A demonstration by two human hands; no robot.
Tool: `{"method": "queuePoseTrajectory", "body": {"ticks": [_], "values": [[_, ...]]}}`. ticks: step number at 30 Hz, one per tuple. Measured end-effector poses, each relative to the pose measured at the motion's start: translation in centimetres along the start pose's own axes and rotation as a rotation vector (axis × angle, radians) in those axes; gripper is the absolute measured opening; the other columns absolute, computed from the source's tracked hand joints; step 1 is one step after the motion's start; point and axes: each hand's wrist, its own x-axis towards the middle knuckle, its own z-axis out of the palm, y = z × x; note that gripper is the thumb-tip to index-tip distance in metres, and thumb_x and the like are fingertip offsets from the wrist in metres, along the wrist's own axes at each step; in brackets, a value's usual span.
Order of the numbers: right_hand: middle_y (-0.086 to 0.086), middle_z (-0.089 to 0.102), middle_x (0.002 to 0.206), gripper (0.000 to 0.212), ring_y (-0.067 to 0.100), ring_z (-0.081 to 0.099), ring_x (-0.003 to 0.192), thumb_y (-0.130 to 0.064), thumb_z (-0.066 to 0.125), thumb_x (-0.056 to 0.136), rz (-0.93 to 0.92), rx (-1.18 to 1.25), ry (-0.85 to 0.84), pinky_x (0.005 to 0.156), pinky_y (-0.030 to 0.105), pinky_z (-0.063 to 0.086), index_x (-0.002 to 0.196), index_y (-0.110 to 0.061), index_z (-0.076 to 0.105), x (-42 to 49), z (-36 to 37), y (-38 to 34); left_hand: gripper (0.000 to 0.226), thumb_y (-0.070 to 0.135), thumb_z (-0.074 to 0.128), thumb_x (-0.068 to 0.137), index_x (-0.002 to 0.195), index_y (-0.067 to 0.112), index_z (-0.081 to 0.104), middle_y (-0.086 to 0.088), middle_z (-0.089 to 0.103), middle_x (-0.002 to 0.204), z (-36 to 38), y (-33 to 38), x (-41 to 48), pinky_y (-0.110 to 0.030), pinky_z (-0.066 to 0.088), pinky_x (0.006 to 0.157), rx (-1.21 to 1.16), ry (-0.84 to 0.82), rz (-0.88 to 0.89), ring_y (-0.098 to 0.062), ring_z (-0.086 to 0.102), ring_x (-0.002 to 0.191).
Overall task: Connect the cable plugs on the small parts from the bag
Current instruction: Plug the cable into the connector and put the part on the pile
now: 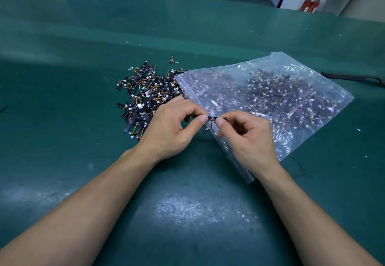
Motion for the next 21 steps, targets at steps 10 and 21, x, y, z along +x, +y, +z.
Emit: {"method": "queuePoseTrajectory", "body": {"ticks": [10, 21], "values": [[-0.011, 0.070, 0.067, 0.010, 0.012, 0.056, 0.053, -0.028, 0.069, 0.089, 0.037, -0.006, 0.007, 0.053, 0.020, 0.043, 0.083, -0.034, 0.073, 0.13, 0.03, 0.27, 0.010, 0.015, 0.069, 0.090, 0.080, 0.013, 0.071, 0.010, 0.065, 0.076, 0.11, -0.03, -0.02, -0.023, 0.043, 0.071, 0.029, 0.019, 0.009, -0.010, 0.051, 0.074], [-0.011, 0.070, 0.068, 0.015, 0.002, 0.052, 0.051, -0.019, 0.069, 0.092, 0.010, -0.038, -0.010, 0.054, 0.012, 0.038, 0.080, -0.028, 0.072, 0.24, -0.22, 0.60, 0.008, 0.016, 0.069, 0.089, 0.082, 0.014, 0.072, 0.011, 0.068, 0.078, 0.36, -0.11, -0.08, -0.025, 0.044, 0.073, 0.024, 0.006, -0.002, -0.014, 0.055, 0.076]]}}
